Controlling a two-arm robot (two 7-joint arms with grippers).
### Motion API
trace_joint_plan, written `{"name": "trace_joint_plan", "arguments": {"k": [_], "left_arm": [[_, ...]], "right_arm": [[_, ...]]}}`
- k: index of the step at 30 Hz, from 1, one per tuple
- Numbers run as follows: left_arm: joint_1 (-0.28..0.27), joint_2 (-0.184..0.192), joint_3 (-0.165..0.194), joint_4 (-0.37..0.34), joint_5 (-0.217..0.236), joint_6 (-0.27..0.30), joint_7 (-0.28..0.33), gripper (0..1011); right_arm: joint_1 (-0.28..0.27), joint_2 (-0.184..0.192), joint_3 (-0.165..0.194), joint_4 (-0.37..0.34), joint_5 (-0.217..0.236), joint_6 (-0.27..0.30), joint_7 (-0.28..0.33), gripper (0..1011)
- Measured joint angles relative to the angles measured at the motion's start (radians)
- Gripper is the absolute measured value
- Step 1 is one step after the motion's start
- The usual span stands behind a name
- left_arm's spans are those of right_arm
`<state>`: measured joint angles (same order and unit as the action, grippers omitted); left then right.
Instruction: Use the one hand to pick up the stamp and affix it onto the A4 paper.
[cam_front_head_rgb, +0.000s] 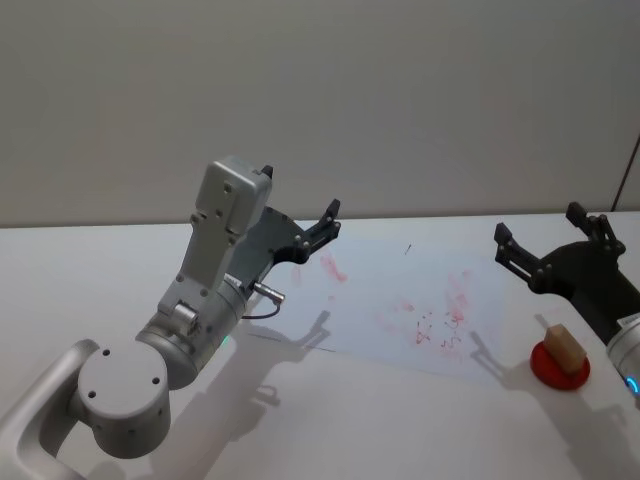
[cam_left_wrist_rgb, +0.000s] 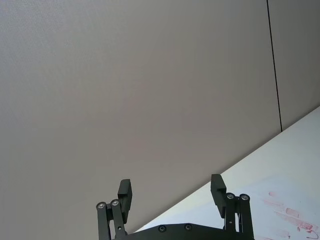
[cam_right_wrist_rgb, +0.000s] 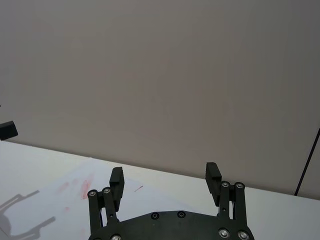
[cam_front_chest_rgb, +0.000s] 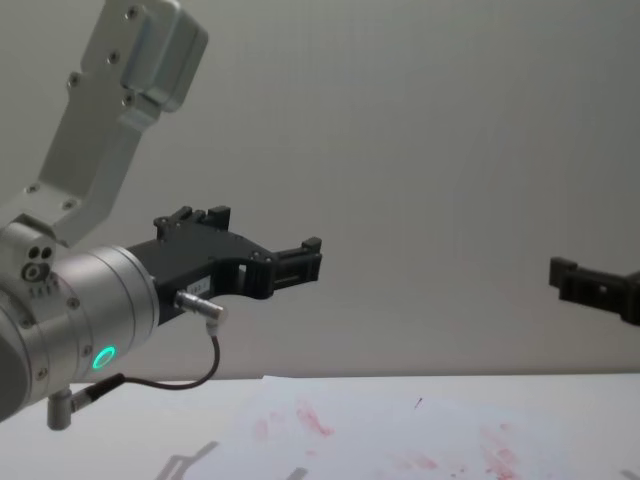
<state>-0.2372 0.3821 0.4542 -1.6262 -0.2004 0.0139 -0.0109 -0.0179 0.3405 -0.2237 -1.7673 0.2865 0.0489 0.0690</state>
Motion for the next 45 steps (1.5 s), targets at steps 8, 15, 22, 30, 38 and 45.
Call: {"name": "trace_joint_plan", "arguments": {"k": [8,15,22,30,38,45], "left_arm": [[0.000,0.000,0.000,0.000,0.000,0.000,0.000,1001],[0.000,0.000,0.000,0.000,0.000,0.000,0.000,1001],[0.000,0.000,0.000,0.000,0.000,0.000,0.000,1001],[0.000,0.000,0.000,0.000,0.000,0.000,0.000,1001],[0.000,0.000,0.000,0.000,0.000,0.000,0.000,1001],[0.000,0.000,0.000,0.000,0.000,0.000,0.000,1001]], "right_arm": [[0.003,-0.003,-0.003,0.001,0.002,-0.014,-0.003,1001],[0.003,-0.003,-0.002,0.001,0.002,-0.015,-0.003,1001],[0.003,-0.003,-0.002,0.001,0.002,-0.015,-0.003,1001],[0.003,-0.003,-0.002,0.001,0.001,-0.015,-0.002,1001],[-0.001,0.001,0.001,-0.002,0.002,-0.014,-0.002,1001],[-0.042,0.038,0.023,-0.029,0.023,-0.001,-0.023,1001]]}}
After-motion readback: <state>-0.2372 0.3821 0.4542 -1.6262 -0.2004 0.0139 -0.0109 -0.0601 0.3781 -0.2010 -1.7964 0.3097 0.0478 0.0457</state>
